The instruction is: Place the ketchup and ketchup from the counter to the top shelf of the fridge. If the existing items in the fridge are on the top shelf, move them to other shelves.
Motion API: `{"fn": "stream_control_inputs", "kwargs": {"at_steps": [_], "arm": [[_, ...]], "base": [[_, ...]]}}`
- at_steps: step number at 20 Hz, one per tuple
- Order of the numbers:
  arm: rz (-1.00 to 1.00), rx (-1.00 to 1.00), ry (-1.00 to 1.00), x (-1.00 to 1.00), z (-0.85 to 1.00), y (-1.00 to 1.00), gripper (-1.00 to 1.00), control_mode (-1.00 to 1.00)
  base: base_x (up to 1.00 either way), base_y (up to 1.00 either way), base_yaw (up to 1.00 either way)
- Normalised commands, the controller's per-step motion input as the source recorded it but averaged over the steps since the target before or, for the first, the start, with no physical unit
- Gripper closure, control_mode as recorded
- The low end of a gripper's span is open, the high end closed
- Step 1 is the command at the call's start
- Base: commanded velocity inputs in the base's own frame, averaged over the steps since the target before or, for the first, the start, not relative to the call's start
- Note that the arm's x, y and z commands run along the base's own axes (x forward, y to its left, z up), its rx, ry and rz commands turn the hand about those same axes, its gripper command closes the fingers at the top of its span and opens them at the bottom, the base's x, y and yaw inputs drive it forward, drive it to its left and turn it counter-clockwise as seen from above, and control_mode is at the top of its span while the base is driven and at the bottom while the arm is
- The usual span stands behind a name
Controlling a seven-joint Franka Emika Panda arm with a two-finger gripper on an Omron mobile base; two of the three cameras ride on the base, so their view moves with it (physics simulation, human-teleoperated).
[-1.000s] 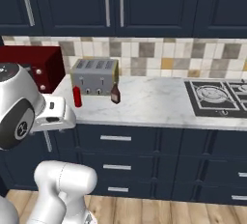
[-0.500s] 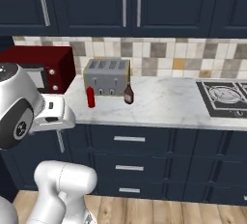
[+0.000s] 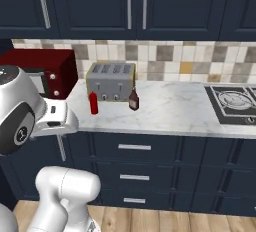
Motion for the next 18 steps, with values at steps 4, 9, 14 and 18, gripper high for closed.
{"fn": "stream_control_inputs", "kwargs": {"at_steps": [4, 9, 14, 18], "arm": [[0.00, 0.00, 0.00, 0.00, 0.00, 0.00, -1.00, 1.00], [-0.02, 0.00, 0.00, 0.26, 0.00, 0.05, -1.00, -1.00], [-0.01, -0.01, -0.03, 0.72, -0.08, 0.02, -1.00, -1.00], [0.00, -0.01, -0.05, 0.77, -0.21, 0.00, -1.00, -1.00]], "base": [[0.39, 0.00, 0.00], [0.25, 0.01, -0.01], [0.00, 0.00, 0.00], [0.00, 0.00, 0.00]]}}
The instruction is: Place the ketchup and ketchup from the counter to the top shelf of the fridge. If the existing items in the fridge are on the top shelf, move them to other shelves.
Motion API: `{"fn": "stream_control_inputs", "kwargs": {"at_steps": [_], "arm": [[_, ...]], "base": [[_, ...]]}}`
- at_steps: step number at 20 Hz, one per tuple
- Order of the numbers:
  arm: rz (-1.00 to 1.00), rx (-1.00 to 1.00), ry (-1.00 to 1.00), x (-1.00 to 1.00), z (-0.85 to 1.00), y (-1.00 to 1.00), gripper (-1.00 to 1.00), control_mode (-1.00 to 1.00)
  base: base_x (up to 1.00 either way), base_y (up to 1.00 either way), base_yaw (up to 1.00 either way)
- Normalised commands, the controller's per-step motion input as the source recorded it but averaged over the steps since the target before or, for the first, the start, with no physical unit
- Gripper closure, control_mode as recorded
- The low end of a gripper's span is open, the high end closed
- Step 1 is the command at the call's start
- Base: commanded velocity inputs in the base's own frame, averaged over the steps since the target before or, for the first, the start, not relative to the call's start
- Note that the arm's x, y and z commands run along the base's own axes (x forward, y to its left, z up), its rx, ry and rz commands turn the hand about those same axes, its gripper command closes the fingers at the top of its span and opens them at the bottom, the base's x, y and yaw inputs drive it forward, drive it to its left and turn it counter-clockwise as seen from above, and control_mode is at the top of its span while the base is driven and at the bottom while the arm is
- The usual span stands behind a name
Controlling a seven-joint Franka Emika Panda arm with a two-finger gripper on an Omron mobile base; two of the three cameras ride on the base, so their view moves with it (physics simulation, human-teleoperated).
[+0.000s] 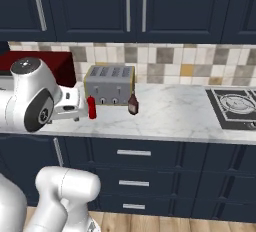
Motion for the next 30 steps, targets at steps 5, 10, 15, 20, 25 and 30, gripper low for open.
{"fn": "stream_control_inputs", "kwargs": {"at_steps": [5, 10, 15, 20, 25, 30], "arm": [[0.00, 0.00, -0.05, 0.72, -0.34, 0.04, -1.00, -1.00], [-0.03, 0.00, -0.03, 0.89, -0.34, 0.43, -1.00, -1.00], [-0.05, 0.00, -0.04, 0.91, -0.30, 0.58, -1.00, -1.00], [-0.02, 0.00, -0.01, 0.69, -0.20, 0.26, -1.00, -1.00], [0.00, 0.00, 0.00, 0.42, -0.23, 0.00, -1.00, -1.00], [0.00, 0.00, 0.00, 0.34, -0.23, 0.00, -1.00, -1.00]], "base": [[0.00, 0.00, 0.00], [0.00, 0.00, 0.00], [0.00, 0.00, 0.00], [0.00, 0.00, 0.00], [0.00, 0.00, 0.00], [0.00, 0.00, 0.00]]}}
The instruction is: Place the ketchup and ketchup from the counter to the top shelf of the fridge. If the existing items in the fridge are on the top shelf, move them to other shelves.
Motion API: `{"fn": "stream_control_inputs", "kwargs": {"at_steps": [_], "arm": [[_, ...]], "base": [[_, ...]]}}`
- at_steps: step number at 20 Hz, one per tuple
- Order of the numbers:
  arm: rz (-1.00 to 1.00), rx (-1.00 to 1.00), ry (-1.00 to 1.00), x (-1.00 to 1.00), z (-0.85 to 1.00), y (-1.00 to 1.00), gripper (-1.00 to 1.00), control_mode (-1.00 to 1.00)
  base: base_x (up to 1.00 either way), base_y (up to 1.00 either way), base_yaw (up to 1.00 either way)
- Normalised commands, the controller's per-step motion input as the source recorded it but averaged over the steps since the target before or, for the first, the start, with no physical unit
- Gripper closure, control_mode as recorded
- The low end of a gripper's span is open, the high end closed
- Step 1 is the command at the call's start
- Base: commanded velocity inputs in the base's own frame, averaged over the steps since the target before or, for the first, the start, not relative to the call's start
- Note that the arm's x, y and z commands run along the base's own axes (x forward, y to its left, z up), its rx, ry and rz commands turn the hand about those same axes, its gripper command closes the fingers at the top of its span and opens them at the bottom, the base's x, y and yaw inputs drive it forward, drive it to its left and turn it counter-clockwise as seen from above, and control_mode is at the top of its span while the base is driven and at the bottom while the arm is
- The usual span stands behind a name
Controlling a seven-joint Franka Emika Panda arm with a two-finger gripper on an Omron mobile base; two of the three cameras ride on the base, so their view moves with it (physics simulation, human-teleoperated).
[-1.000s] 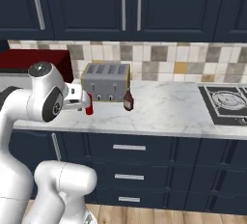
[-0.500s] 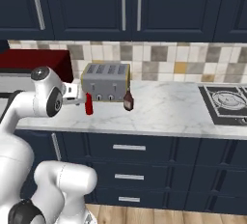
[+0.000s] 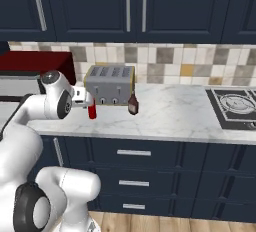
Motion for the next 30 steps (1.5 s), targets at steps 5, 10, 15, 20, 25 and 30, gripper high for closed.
{"fn": "stream_control_inputs", "kwargs": {"at_steps": [5, 10, 15, 20, 25, 30], "arm": [[0.00, 0.01, 0.00, 0.37, -0.26, 0.00, -1.00, -1.00], [0.00, 0.01, 0.00, 0.46, -0.27, 0.00, -1.00, -1.00], [0.00, 0.07, 0.00, 0.44, -0.25, 0.00, -1.00, -1.00], [0.00, 0.00, 0.00, 0.40, -0.17, 0.09, -1.00, -1.00], [0.00, 0.00, 0.00, 0.40, -0.18, 0.11, -1.00, -1.00], [0.00, 0.00, 0.00, 0.39, -0.16, 0.08, -1.00, -1.00]], "base": [[0.00, 0.00, 0.00], [0.00, 0.00, 0.00], [0.00, 0.00, 0.00], [0.00, 0.00, 0.00], [0.00, 0.00, 0.00], [0.00, 0.00, 0.00]]}}
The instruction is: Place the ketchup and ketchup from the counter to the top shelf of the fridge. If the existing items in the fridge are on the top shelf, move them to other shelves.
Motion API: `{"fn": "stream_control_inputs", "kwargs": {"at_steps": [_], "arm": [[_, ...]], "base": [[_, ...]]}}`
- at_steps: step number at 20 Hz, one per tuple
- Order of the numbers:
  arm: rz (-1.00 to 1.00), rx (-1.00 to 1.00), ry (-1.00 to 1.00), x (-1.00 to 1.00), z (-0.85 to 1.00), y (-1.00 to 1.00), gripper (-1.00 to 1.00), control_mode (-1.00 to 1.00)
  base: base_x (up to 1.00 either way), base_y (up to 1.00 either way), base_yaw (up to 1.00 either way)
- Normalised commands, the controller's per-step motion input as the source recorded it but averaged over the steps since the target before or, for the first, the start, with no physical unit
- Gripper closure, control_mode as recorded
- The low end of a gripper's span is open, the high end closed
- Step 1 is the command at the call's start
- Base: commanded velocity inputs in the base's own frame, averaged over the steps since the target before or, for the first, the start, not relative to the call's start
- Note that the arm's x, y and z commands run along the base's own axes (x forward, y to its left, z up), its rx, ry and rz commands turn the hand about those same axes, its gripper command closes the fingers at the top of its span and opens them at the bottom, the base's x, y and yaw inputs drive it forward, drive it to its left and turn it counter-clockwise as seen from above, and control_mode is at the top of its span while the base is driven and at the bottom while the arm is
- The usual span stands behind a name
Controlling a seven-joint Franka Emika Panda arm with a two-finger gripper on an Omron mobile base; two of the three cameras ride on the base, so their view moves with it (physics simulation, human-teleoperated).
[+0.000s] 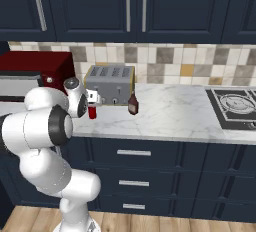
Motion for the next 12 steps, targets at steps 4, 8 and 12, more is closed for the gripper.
{"fn": "stream_control_inputs", "kwargs": {"at_steps": [4, 8, 12], "arm": [[0.00, 0.00, 0.00, 0.35, -0.19, 0.00, -1.00, -1.00], [0.00, 0.00, 0.00, 0.38, -0.18, 0.00, -1.00, -1.00], [0.00, 0.00, 0.00, 0.36, -0.13, 0.00, -1.00, -1.00]], "base": [[0.00, 0.00, 0.00], [0.00, 0.00, 0.00], [0.00, 0.00, 0.00]]}}
